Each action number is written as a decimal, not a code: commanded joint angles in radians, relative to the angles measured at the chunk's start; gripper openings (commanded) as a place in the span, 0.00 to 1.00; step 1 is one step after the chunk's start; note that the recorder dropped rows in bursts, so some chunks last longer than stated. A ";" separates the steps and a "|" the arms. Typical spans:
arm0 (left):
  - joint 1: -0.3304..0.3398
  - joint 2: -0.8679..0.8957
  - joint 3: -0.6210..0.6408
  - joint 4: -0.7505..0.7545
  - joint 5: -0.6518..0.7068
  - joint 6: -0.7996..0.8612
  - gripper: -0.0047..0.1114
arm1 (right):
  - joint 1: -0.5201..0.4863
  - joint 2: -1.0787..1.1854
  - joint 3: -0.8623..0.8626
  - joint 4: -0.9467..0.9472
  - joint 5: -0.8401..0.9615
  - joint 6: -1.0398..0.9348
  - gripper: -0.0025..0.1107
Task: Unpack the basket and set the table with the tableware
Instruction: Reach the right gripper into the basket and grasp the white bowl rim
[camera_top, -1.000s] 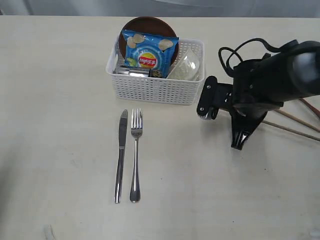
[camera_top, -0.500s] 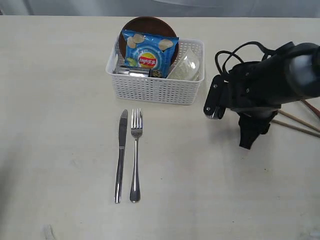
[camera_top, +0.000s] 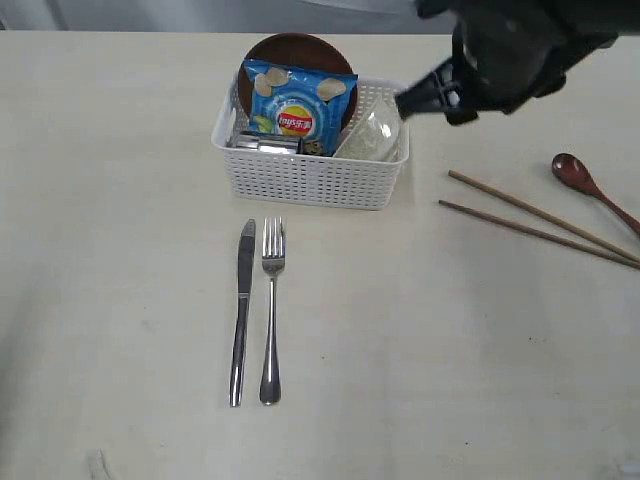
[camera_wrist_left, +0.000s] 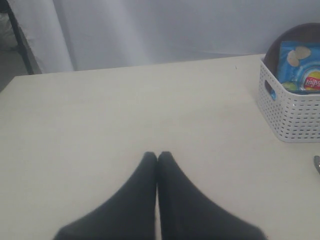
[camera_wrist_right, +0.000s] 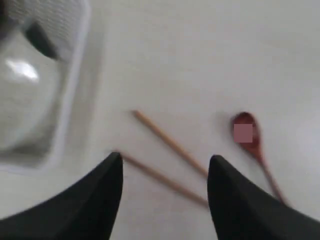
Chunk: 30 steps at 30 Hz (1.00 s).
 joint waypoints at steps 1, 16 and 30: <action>0.004 -0.005 0.003 0.000 -0.007 0.002 0.04 | -0.052 0.056 -0.215 0.402 0.021 -0.116 0.46; 0.004 -0.005 0.003 0.000 -0.007 0.002 0.04 | -0.039 0.443 -0.626 0.469 0.255 -0.003 0.46; 0.004 -0.005 0.003 0.000 -0.007 0.002 0.04 | -0.039 0.494 -0.626 0.438 0.255 0.018 0.12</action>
